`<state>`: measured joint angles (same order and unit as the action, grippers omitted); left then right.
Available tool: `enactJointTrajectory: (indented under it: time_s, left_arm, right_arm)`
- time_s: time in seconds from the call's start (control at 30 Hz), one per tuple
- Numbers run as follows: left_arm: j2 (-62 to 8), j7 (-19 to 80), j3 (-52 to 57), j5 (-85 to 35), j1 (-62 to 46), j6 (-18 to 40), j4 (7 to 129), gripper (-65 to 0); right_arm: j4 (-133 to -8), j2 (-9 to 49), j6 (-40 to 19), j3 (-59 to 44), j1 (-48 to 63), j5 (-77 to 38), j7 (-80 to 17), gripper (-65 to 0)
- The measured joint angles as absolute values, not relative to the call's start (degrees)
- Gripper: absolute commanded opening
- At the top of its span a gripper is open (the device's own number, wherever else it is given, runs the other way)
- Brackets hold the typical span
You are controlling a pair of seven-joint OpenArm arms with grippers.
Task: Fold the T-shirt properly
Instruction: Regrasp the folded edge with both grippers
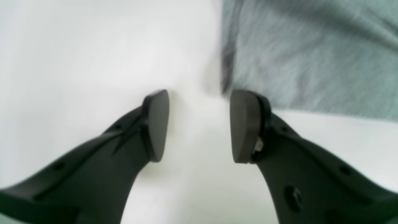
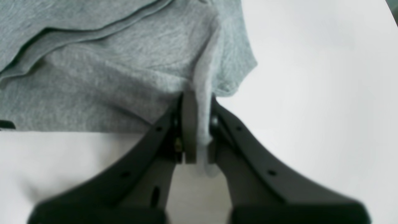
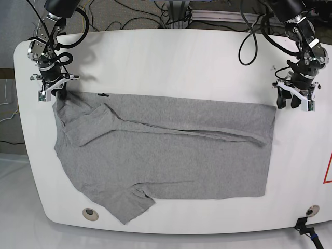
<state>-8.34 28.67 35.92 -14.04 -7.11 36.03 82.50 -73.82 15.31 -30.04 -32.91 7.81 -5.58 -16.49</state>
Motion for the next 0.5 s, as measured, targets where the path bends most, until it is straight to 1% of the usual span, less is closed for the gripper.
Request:
enactJointTrajectory:
  time_s: [0.07,0.13,0.33,0.5]
  left_arm:
    - [-8.4,28.8,34.4,-14.7,-7.2,36.1,81.3,-30.5]
    - [-8.0,29.1,33.4,-14.9,-6.6,36.0,80.9,-28.4]
    - [-8.1,28.6,31.6,-15.1,-3.5,36.0,80.6,-28.1]
    - [-8.1,28.8,30.9,-15.2,-0.4,36.1,74.6,-28.3]
  right_arm:
    - [-73.9,15.2,-30.0,-32.9,7.8,-5.6,-16.5,-65.0]
    - [-73.9,15.2,-30.0,-32.9,7.8,-5.6,-16.5,-65.0]
    - [-73.9,15.2,-30.0,-32.9,7.8,-5.6,-16.5,-65.0]
    - [-73.9,15.2,-30.0,-32.9,7.8,-5.6,-16.5,-65.0]
